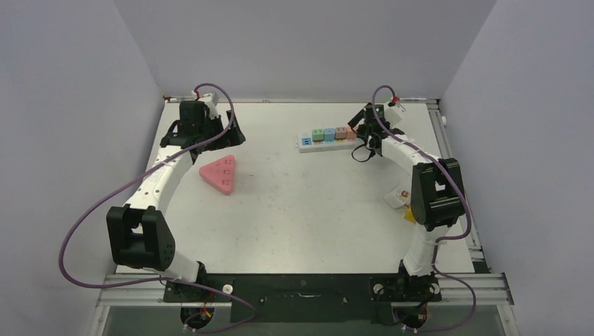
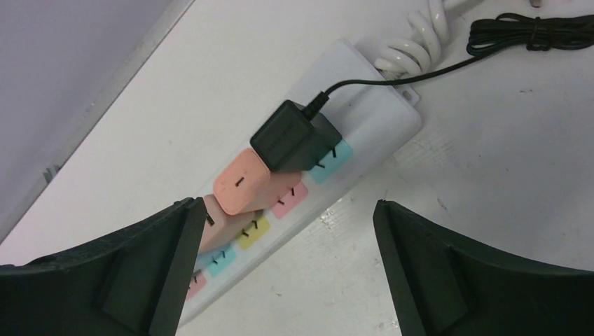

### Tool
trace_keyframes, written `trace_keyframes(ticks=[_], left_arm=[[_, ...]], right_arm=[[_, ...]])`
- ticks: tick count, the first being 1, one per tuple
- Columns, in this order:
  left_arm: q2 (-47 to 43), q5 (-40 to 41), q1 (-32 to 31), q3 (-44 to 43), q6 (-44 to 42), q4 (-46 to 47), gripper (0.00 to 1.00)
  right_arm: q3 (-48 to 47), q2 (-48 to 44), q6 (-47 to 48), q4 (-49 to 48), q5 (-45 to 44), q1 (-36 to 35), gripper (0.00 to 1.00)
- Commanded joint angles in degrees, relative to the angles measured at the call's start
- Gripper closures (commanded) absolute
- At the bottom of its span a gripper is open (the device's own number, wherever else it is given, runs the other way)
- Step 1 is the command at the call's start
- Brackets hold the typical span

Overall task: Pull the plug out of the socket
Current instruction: Move the socket to the center of the board.

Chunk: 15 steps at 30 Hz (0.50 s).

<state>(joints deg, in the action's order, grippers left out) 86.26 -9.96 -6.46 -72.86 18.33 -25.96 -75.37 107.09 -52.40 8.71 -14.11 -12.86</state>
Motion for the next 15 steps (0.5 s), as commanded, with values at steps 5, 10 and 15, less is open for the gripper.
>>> trace_keyframes(ticks=[5,10,15], left_arm=[[-1.72,-3.23,-0.13,-0.77,-0.05,1.28,0.04],[-2.15,-3.58,-0.13,-0.48,0.13,1.71,0.04],[-1.94,-3.91,0.05,-0.58,0.22,1.63,0.04]], right_arm=[[-5.99,6.26,-4.58,-3.85,-2.64,0.65,0.11],[-7.24,8.8,-7.13,-5.0,-2.96,1.06,0.14],[-8.59,10.14,-8.07,-4.64,-3.58,1.28,0.16]])
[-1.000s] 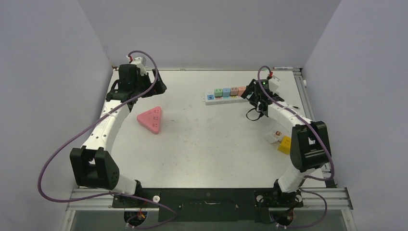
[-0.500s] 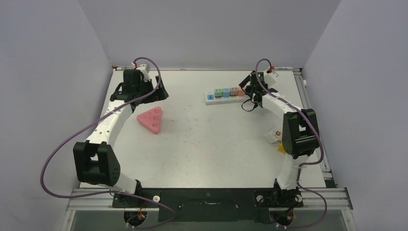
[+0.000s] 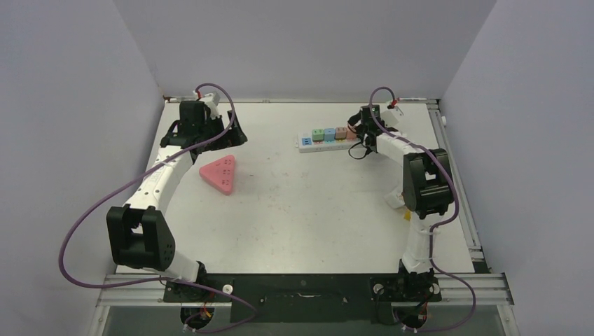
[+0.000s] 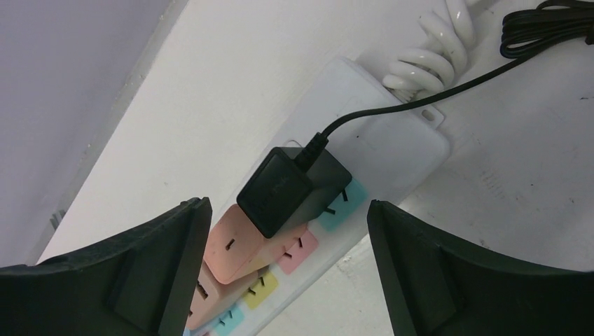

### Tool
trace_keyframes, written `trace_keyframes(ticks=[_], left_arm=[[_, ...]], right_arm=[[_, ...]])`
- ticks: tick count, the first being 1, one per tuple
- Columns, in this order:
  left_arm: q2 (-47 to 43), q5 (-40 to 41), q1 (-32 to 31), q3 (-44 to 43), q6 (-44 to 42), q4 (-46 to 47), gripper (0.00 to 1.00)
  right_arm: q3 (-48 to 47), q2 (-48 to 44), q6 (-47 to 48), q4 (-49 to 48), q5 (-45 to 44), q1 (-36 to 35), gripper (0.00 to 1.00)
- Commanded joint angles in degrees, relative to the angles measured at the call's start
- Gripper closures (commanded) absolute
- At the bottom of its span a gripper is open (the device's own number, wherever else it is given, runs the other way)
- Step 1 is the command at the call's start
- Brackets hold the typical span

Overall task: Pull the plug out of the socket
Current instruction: Move the socket to the center of the board.

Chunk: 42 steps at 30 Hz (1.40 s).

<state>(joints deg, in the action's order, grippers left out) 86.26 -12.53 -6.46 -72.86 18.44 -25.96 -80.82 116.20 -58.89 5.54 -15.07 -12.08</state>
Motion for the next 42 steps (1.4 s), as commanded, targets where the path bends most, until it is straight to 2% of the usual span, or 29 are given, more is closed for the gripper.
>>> trace_keyframes(ticks=[1,9,19,23,33,42], left_arm=[[-1.97,-1.41,0.11,-0.58,0.15,1.68,0.04],[-1.82,-2.3,0.57,-0.51,0.46,1.81,0.04],[-1.02,-3.72,1.01,-0.37,1.13,2.1,0.04],[-0.5,-4.65,1.01,-0.43,1.48,2.22,0.04],[1.27,-7.58,0.68,0.17,3.0,3.3,0.04],[2.5,-7.89,-0.41,0.6,3.34,3.63,0.04]], right_arm=[[-3.53,1.28,-1.58,-1.0,-2.93,0.55,0.16],[-6.88,4.15,0.48,2.92,-2.36,0.94,0.25],[-4.94,2.96,3.41,3.55,-0.08,0.41,0.56],[-5.55,2.78,7.7,4.85,3.08,0.07,0.63],[-5.82,2.89,19.55,12.44,13.95,-0.97,0.67],[0.83,-1.56,26.98,11.92,20.73,-8.83,0.7]])
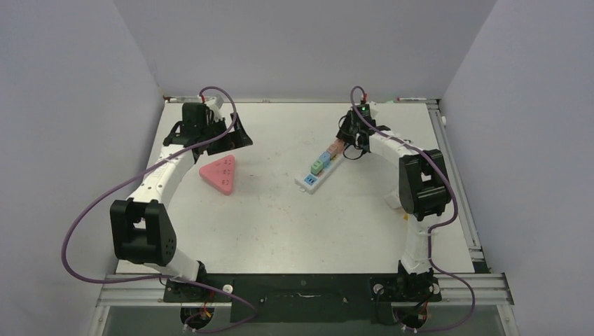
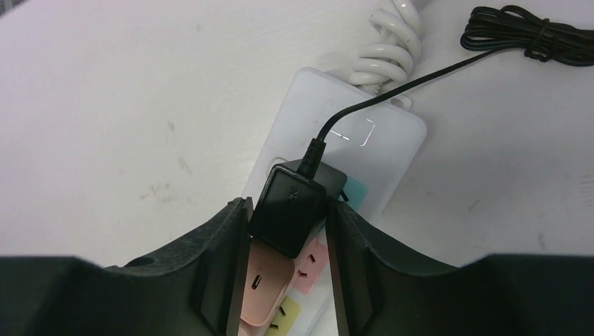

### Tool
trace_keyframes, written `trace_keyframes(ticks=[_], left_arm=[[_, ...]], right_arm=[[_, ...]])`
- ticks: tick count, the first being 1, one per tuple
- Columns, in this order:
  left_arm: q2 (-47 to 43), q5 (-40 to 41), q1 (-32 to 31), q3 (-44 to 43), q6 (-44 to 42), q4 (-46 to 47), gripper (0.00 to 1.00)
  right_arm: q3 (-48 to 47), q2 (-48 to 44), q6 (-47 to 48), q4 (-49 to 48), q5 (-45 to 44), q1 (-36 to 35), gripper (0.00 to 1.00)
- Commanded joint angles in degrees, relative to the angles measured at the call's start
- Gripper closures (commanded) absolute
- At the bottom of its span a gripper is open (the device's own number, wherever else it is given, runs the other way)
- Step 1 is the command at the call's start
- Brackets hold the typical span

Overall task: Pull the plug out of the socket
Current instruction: Move the socket to the center of the board.

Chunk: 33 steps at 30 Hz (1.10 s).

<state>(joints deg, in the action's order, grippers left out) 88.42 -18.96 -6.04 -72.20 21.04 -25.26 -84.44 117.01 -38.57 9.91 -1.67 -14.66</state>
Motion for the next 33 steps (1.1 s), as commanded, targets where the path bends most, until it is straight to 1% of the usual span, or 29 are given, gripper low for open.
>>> trace_keyframes(ticks=[1,7,13,17,21,25,28,30,32,33], left_arm=[[0.53,-1.51,-1.01,-0.02,0.76,2.95,0.04],[1.49,-1.61,-1.67,0.26,1.03,3.29,0.04],[2.85,-2.38,-1.78,1.35,2.59,4.89,0.04],[4.73,-4.58,-2.15,2.75,5.15,7.2,0.04],[7.9,-8.51,-2.83,3.93,8.55,10.2,0.03],[11.72,-8.42,-5.5,3.69,9.37,10.45,0.02],[13.7,-9.26,-8.12,3.58,10.46,11.5,0.01],[14.61,-10.3,-9.46,3.83,11.46,12.95,0.01],[15.16,-10.67,-9.97,4.04,12.04,13.52,0.0],[15.27,-10.55,-10.03,4.01,12.13,13.63,0.0]], right_arm=[[5.3,-3.22,7.78,7.12,7.76,-7.46,0.7],[11.69,-7.42,11.57,2.55,13.02,-14.89,0.71],[15.8,-9.93,18.11,2.31,13.72,-22.26,0.72],[18.52,-12.76,22.56,3.78,14.41,-25.03,0.71],[21.11,-15.48,25.37,5.0,16.06,-25.43,0.7],[21.71,-17.37,26.14,6.94,14.28,-25.95,0.64],[21.46,-18.49,25.44,7.21,10.22,-26.83,0.56],[20.68,-18.61,24.69,7.58,6.08,-27.66,0.45],[19.85,-18.55,24.24,7.39,2.66,-28.71,0.37],[19.5,-18.53,24.0,7.03,1.11,-29.27,0.35]])
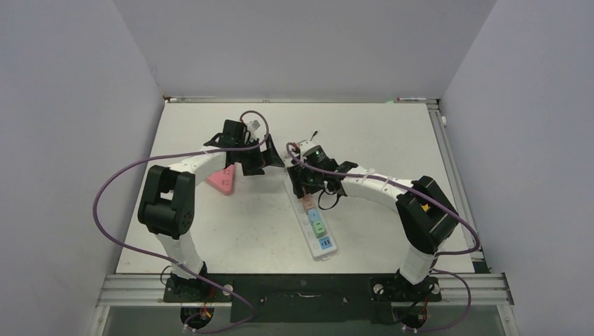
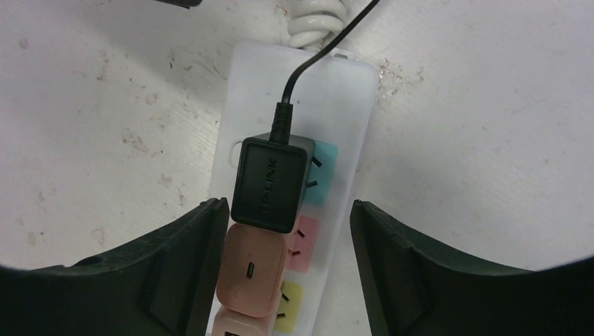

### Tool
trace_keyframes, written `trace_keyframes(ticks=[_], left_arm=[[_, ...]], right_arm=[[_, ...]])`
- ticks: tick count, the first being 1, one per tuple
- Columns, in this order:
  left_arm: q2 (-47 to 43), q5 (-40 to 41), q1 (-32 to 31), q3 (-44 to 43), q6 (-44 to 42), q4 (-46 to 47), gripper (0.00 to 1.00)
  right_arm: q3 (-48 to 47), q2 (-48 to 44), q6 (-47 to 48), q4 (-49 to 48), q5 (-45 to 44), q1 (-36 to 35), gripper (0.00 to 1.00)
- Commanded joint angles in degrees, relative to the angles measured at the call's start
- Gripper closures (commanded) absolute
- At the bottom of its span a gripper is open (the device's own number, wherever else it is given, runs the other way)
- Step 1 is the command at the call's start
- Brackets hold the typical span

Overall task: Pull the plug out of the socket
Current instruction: Move the socket to the center of the board, then remove the plug from the socket.

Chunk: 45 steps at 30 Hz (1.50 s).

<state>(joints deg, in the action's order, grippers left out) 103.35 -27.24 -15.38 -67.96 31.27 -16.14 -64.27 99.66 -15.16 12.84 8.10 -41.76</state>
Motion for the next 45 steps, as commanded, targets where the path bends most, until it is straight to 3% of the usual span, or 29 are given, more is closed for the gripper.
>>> trace_keyframes(ticks=[1,7,14,19,25,31,45], left_arm=[[0.36,-2.1,-0.71,-0.29,1.87,4.45,0.0],[0.6,0.02,-0.62,-2.23,-0.59,1.16,0.0],[1.58,-0.53,-0.71,-3.3,-1.04,0.08,0.19],[1.67,-0.37,-0.71,-3.57,-1.2,-0.19,0.24],[2.24,-0.44,-0.71,-3.73,-1.27,-0.38,0.29],[3.36,-0.44,-1.03,-3.95,-1.2,-0.46,0.34],[6.88,0.71,-2.78,-4.98,-1.14,-1.61,0.34]], right_arm=[[-1.17,-1.03,0.43,3.82,-10.19,-2.72,0.33],[-5.09,0.97,-0.41,4.69,-17.32,-5.47,0.31],[-6.87,2.77,-0.94,3.39,-19.6,-6.23,0.38],[-8.41,5.2,-1.41,2.82,-19.57,-6.21,0.57],[-8.53,5.9,-1.79,1.77,-18.69,-6.18,0.67],[-8.28,5.51,-1.59,0.87,-16.4,-6.23,0.93],[-0.97,-0.34,-2.74,-6.37,-12.12,-7.13,0.95]])
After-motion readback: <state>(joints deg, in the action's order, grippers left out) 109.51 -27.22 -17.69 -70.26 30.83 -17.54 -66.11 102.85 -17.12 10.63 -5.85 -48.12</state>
